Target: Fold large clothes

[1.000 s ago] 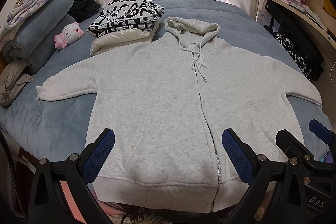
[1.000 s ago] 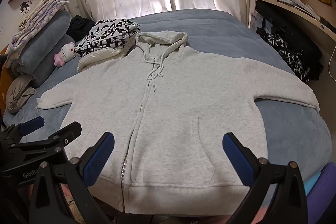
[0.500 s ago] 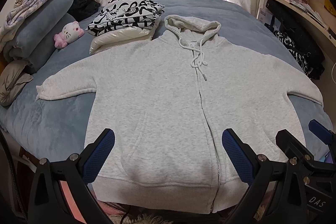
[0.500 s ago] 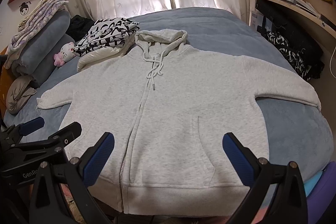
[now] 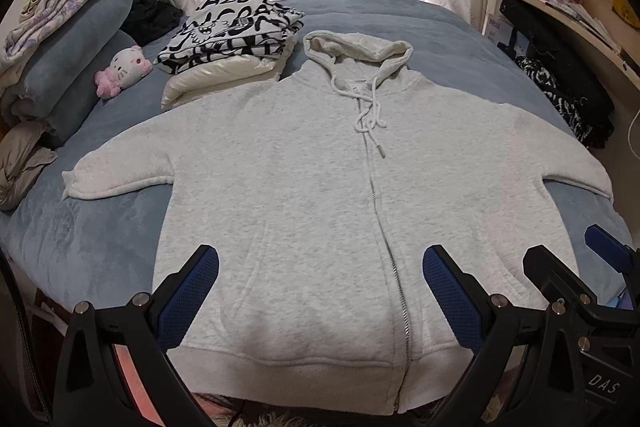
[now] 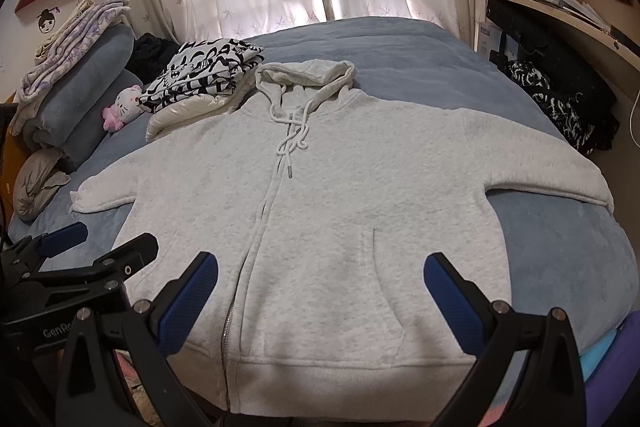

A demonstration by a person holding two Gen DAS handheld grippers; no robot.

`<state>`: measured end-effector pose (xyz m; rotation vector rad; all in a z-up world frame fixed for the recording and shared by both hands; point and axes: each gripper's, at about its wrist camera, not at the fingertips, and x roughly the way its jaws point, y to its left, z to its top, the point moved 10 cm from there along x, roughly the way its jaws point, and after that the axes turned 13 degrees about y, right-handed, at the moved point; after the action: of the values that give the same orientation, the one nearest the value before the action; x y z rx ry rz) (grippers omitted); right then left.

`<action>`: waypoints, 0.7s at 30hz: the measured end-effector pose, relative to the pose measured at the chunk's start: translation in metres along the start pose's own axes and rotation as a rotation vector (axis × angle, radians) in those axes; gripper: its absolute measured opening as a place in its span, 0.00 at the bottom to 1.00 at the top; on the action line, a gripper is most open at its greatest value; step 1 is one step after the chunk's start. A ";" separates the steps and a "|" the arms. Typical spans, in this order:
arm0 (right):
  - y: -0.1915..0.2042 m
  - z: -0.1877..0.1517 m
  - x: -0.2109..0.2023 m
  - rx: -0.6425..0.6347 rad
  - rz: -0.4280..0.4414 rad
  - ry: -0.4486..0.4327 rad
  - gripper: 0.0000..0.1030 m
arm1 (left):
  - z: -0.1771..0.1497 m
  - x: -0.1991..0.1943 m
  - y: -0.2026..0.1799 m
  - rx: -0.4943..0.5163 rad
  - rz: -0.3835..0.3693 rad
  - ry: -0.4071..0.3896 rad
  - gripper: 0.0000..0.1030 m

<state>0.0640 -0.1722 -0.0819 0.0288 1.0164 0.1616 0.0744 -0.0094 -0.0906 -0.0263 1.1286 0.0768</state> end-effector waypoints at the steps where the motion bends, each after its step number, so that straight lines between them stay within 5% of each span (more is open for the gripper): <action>1: 0.000 0.002 -0.001 -0.005 -0.001 -0.005 1.00 | 0.002 0.000 -0.002 0.002 -0.007 -0.005 0.98; 12: -0.013 0.048 -0.013 -0.064 -0.024 -0.047 1.00 | 0.042 -0.003 -0.025 0.028 -0.102 -0.035 0.98; 21: -0.071 0.114 -0.053 -0.079 -0.179 -0.166 1.00 | 0.127 -0.058 -0.055 0.052 -0.110 -0.280 0.98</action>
<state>0.1421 -0.2447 0.0158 -0.1189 0.8416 0.0355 0.1687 -0.0598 0.0155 -0.0300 0.8476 -0.0465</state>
